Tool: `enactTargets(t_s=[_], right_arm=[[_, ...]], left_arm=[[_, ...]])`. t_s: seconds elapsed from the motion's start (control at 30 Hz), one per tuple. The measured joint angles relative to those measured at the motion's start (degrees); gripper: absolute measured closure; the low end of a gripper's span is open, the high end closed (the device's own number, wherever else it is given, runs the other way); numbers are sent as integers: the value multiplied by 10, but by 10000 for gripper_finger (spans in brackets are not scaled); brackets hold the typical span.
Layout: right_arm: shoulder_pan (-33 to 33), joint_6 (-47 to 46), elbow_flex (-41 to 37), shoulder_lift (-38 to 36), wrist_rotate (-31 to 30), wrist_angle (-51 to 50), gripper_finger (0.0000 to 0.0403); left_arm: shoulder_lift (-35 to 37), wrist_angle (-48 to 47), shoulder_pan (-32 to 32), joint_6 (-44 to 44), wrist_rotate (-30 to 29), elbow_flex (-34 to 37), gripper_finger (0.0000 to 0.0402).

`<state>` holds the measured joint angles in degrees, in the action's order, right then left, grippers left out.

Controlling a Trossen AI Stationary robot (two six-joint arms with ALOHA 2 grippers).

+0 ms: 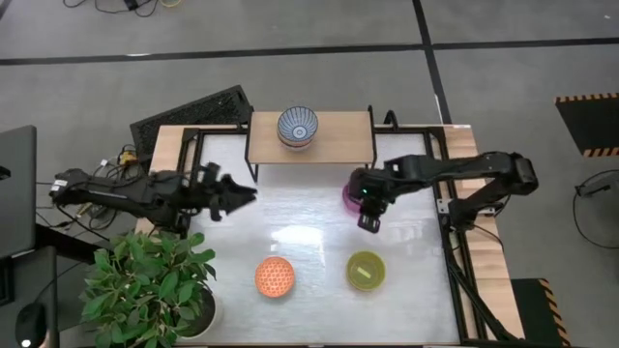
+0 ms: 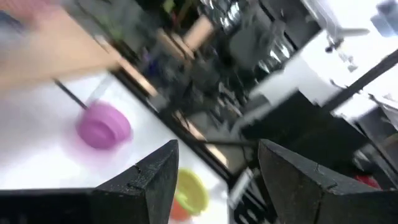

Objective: Place and stack bowls onto a shelf
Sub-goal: Stack the orange patterned bowl on top of the blue patterned bowl on the shelf

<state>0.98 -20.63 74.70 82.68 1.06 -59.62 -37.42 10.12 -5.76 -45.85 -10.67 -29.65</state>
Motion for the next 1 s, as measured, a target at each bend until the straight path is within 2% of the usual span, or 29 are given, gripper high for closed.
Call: enactTargets(t_s=[0.07,0.2,0.53,0.67,0.83,1.0], right_arm=[[20,-20,0,-15,-22,-2,269],[54,-65,0,-55,-69,-3,269],[146,-173,0,-123,-166,-4,269],[178,-199,0,-121,-204,-4,269],[197,-257,0,-100,-212,-1,269],[210,-314,0,-74,-212,4,269]], left_arm=[[-39,15,0,-16,27,-2,199],[-103,-18,0,-19,69,-34,202],[-191,-241,1,26,125,-142,204],[-210,-302,-10,37,154,-154,204],[-243,-375,-35,69,154,-151,204],[-284,-377,-57,99,155,-151,204]])
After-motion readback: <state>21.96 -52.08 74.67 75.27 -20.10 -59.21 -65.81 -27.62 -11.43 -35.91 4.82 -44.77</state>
